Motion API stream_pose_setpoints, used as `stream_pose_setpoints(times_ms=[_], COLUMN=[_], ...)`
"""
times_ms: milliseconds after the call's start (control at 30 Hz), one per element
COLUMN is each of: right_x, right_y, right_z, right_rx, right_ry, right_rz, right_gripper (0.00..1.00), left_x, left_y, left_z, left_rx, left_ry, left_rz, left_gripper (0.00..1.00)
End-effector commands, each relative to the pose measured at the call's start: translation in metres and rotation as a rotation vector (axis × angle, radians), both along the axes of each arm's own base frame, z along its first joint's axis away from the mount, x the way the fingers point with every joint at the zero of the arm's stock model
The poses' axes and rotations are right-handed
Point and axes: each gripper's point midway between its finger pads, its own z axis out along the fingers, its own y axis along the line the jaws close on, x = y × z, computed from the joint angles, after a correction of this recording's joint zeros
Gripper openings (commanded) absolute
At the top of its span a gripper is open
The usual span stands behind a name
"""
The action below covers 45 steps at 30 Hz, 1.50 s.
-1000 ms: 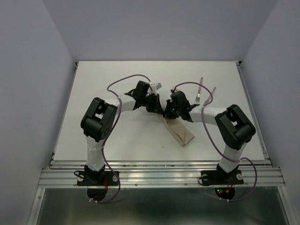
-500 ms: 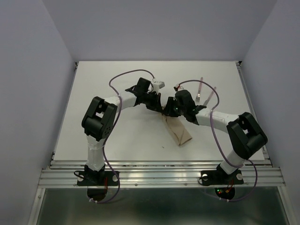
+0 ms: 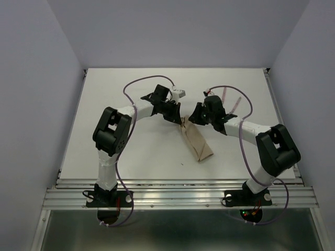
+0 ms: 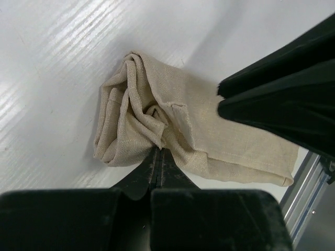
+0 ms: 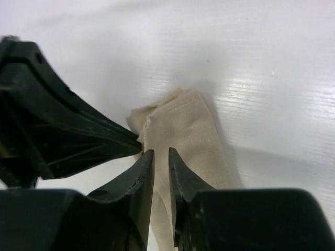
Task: Fold the napkin into a case and place the utensils inside
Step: Grasp the top corner of the smaller rectangle folded napkin from the folded napkin.
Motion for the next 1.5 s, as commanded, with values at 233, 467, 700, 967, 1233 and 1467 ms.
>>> stream_pose_setpoints(times_ms=[233, 467, 700, 967, 1233, 1467], right_x=[0.015, 0.020, 0.033, 0.041, 0.039, 0.024], right_y=[0.022, 0.022, 0.029, 0.035, 0.033, 0.037], right_z=[0.016, 0.033, 0.019, 0.009, 0.005, 0.003], right_rx=[0.049, 0.073, 0.059, 0.054, 0.050, 0.076], right_ry=[-0.054, -0.088, -0.064, -0.045, -0.037, -0.013], right_rz=[0.079, 0.050, 0.055, 0.061, 0.058, 0.110], right_gripper=[0.34, 0.34, 0.36, 0.30, 0.01, 0.01], left_x=[0.019, 0.021, 0.020, 0.018, 0.020, 0.025], left_y=[-0.002, -0.001, 0.001, 0.000, 0.002, 0.004], left_z=[0.022, 0.020, 0.021, 0.021, 0.022, 0.027], left_rx=[0.007, 0.006, 0.000, -0.012, -0.008, -0.014], left_ry=[-0.059, -0.051, -0.048, -0.044, -0.067, -0.076], left_rz=[-0.020, -0.017, -0.018, -0.026, -0.038, -0.027], left_gripper=[0.00, 0.00, 0.00, 0.00, 0.00, 0.00])
